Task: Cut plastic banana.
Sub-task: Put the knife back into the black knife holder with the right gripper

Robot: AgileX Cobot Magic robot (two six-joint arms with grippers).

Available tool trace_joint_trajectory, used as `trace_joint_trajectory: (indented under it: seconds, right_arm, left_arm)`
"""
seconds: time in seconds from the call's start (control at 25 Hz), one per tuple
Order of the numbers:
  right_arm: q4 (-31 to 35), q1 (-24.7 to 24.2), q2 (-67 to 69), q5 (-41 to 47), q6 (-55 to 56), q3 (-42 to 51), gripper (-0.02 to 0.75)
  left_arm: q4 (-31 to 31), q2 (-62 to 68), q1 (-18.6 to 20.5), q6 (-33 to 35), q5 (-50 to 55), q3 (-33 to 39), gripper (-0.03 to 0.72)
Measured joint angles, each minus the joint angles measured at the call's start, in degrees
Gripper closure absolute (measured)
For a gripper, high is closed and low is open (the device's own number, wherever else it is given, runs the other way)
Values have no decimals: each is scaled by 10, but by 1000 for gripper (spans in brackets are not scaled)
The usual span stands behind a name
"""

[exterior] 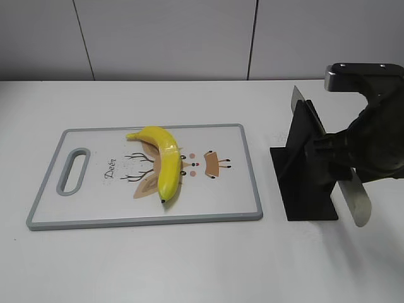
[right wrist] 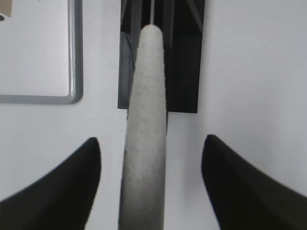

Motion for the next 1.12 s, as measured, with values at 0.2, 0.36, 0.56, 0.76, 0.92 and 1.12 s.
trace_joint_trajectory:
  seconds: [0.2, 0.36, 0.56, 0.76, 0.92, 1.12]
  right_arm:
    - [2, 0, -2, -2, 0, 0, 94]
    - [4, 0, -31, -3, -5, 0, 86]
    - [40, 4, -144, -1, -90, 0, 85]
    - [48, 4, -264, 20, -199, 0, 97]
    - [50, 4, -339, 75, -247, 0, 113]
    - [62, 4, -433, 109, -285, 0, 139]
  left_arm:
    - [0, 0, 0, 0, 0, 0, 209]
    - [0, 0, 0, 0, -1, 0, 209]
    - [0, 0, 0, 0, -1, 0, 115]
    - [0, 0, 0, 0, -1, 0, 77]
    - [0, 0, 0, 0, -1, 0, 79]
    - [0, 0, 0, 0, -1, 0, 93]
